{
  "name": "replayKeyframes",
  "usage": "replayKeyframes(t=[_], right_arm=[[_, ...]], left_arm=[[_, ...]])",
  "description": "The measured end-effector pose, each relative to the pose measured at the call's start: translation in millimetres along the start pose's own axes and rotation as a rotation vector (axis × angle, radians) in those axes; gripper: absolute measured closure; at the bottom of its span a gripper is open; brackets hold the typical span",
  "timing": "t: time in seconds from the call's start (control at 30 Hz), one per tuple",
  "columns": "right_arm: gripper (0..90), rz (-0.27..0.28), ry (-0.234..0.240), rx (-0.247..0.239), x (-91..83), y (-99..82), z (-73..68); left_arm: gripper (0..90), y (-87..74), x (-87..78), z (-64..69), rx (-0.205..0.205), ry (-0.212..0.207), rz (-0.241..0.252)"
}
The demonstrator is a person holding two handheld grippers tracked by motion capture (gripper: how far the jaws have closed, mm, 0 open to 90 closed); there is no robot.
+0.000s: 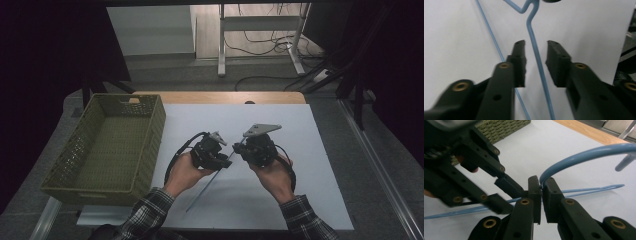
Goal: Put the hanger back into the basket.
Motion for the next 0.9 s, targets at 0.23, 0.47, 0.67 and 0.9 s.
replayKeyframes(t=[0.23,0.47,0.67,0.9], right_arm=[[83.9,0.008,-0.013,-0.026,-1.1,0.6,-3.6],[57.2,0.103,0.018,-0.027,-10.8,0.4,-0.7],[39.4,0.132,0.031,-0.028,-21.1,-9.3,1.0],[24.1,0.141,0.050,-0.004,-30.8,-25.5,6.7]], left_arm=[[87.4,1.6,-4.2,-3.7,-0.036,0.015,-0.010],[87.8,-1.6,-16.1,-13.8,-0.106,-0.064,0.030],[87.8,-3.9,-33.0,-19.6,-0.128,-0.074,0.070],[87.7,-6.8,-66.3,-31.1,-0.157,-0.079,0.108]])
Point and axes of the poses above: each handheld gripper's, and its own axes: x roughly forward along the jaws, y roughly out of its top, z roughly to its right, the point moved 2 cm from there along x, roughly forward along the jaws, and after that the axes turned 3 degrees about -x, right-handed, at the moved point
